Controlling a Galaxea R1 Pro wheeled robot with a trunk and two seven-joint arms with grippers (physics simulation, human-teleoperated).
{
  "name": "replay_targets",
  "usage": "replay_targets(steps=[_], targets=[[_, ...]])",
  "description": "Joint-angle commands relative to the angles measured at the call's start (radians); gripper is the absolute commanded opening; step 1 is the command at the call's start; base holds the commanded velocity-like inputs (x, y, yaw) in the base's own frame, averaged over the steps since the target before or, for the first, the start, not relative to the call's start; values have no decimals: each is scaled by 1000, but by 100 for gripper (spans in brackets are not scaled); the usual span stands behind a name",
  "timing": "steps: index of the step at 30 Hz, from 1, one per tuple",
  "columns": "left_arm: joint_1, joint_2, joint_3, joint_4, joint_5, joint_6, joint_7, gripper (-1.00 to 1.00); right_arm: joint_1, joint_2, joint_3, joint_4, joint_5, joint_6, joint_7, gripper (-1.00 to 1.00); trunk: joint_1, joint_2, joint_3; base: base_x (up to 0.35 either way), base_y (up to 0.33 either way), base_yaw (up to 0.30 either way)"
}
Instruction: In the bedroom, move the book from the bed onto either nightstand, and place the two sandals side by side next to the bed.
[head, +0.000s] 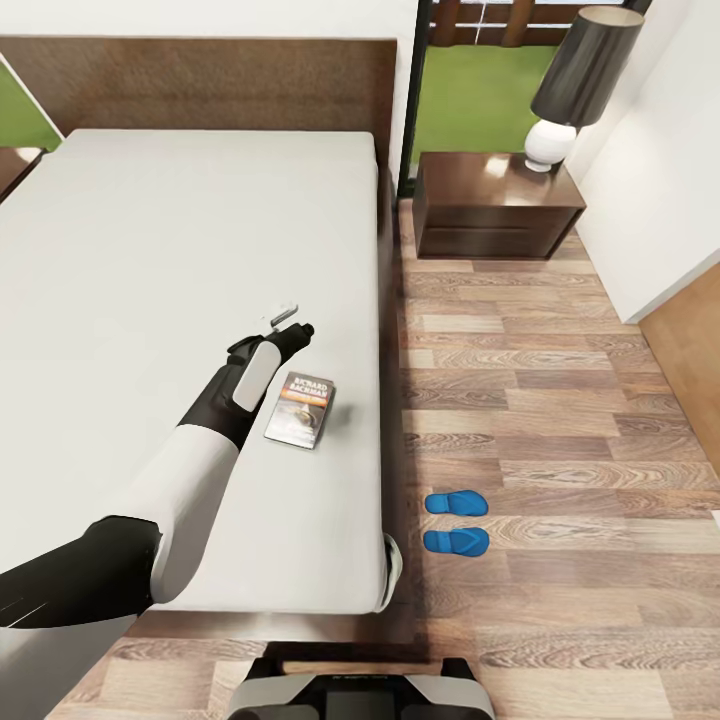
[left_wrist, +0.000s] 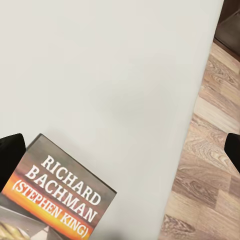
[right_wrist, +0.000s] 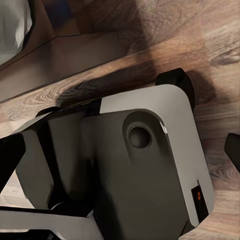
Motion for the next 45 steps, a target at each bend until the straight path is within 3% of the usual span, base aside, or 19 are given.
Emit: replay_targets(steps=[1,13,23,30,38,45], targets=[[0,0,-3,-2,10,1,9,100,0,-1,9,1,-7,-4,2,100,4,-8,-4,0,0,0],[0,0,-4,-2,10,0,9,100,0,-1,9,1,-7,-4,2,100,50,-92,-41,0,0,0],[0,0,-32,-4,10,1,9,100,0,-1,9,1,-7,-4,2,100,88,-162,-73,0,0,0],[0,-12,-40,-62,10,5,15,100,0,-1,9,1,-7,-4,2,100,115,-211,-95,0,0,0],[0,-16,-106,-82,7,37,21,100,0,-2,9,1,-7,-4,5,100,146,-267,-120,0,0,0],[0,-16,-109,-83,7,38,21,100,0,-1,9,1,-7,-4,4,100,173,-316,-142,0,0,0]])
